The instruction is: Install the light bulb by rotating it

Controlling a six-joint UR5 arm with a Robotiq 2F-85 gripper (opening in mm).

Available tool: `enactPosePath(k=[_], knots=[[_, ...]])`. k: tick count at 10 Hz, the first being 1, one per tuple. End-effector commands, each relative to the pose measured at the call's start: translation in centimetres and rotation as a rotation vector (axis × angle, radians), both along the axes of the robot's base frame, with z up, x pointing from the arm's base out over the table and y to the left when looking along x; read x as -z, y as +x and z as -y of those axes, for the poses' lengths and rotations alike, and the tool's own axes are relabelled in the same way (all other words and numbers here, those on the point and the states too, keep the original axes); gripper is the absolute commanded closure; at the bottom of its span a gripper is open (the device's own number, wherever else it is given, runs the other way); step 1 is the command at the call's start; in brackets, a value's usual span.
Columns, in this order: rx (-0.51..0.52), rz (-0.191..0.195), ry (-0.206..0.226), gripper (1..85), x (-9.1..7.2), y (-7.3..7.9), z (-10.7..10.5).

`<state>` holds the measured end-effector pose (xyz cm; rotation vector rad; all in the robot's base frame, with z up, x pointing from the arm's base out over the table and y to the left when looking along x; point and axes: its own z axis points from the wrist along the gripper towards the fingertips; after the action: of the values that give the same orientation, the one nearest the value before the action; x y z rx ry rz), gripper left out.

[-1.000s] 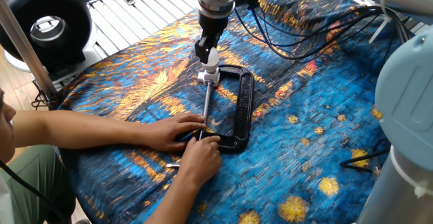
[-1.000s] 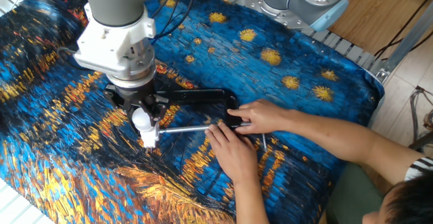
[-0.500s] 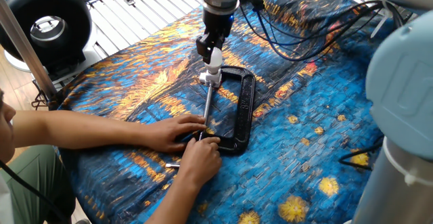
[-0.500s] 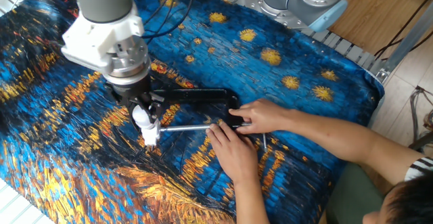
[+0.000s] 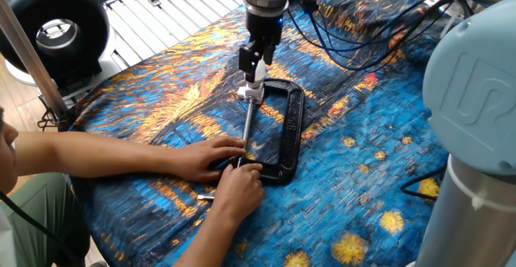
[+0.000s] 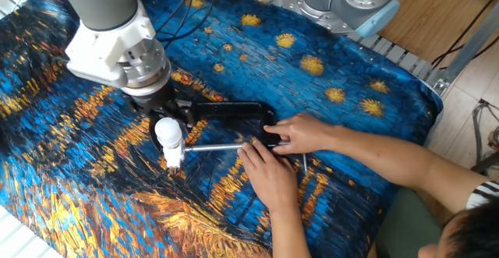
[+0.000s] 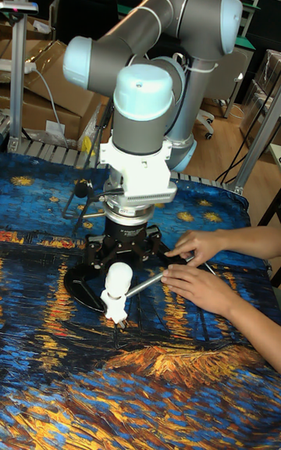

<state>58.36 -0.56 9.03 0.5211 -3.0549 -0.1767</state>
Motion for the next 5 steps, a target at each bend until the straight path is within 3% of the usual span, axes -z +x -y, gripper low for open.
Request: enactPosePath(k=[1, 2, 4, 5], knots=[[-0.143, -0.003, -0.064, 17.7, -0.9, -0.3, 1.4], [-0.182, 0.013, -0.067, 18.7, -1.2, -0.1, 1.4], [-0.244, 0.018, -0.016, 19.3, -2.1, -0.5, -0.2], [-0.296, 0.025, -0.015, 19.3, -2.6, -0.7, -0.6]])
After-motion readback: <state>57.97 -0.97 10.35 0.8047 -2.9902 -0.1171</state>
